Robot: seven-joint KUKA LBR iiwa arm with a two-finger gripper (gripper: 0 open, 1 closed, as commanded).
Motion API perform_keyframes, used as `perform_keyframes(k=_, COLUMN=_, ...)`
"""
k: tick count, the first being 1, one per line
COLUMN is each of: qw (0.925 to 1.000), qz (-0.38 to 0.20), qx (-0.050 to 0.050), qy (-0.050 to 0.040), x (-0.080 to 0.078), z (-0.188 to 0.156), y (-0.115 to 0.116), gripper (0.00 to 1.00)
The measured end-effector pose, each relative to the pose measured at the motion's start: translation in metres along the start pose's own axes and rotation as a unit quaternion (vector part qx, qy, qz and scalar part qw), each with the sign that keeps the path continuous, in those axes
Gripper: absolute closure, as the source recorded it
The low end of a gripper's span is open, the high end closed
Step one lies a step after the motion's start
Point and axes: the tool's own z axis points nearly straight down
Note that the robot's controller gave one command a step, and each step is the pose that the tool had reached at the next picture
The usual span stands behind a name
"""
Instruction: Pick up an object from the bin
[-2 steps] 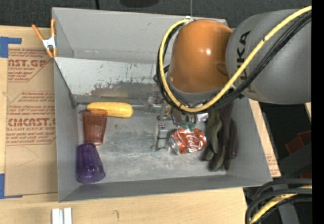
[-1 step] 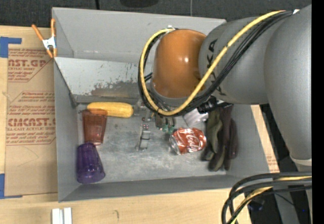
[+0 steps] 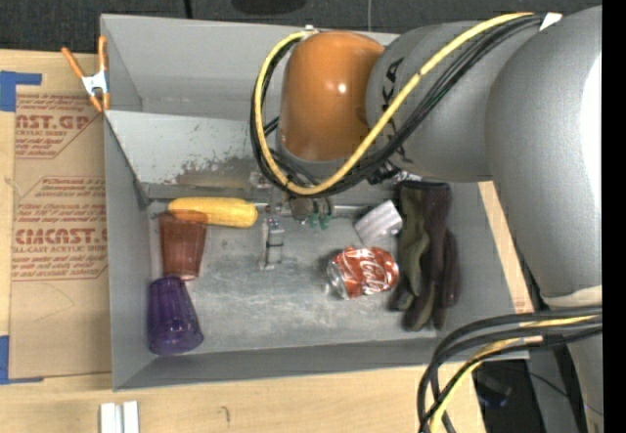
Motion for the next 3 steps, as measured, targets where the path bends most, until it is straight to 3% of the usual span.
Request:
perform_keyframes(k=1, qw=0.9962, qz=0.087, qx=0.000, qy=-0.0002, x=-0.008, z=-0.005, y=0.012, gripper=0.00)
perform_keyframes(k=2, qw=0.9994, qz=0.033, qx=-0.001, qy=-0.0037, x=-0.009, z=0.070, y=0.022, gripper=0.00)
perform_keyframes(k=3, qw=0.9978, qz=0.060, qx=-0.006, qy=-0.0290, x=-0.025, z=0.088, y=0.025, gripper=1.00)
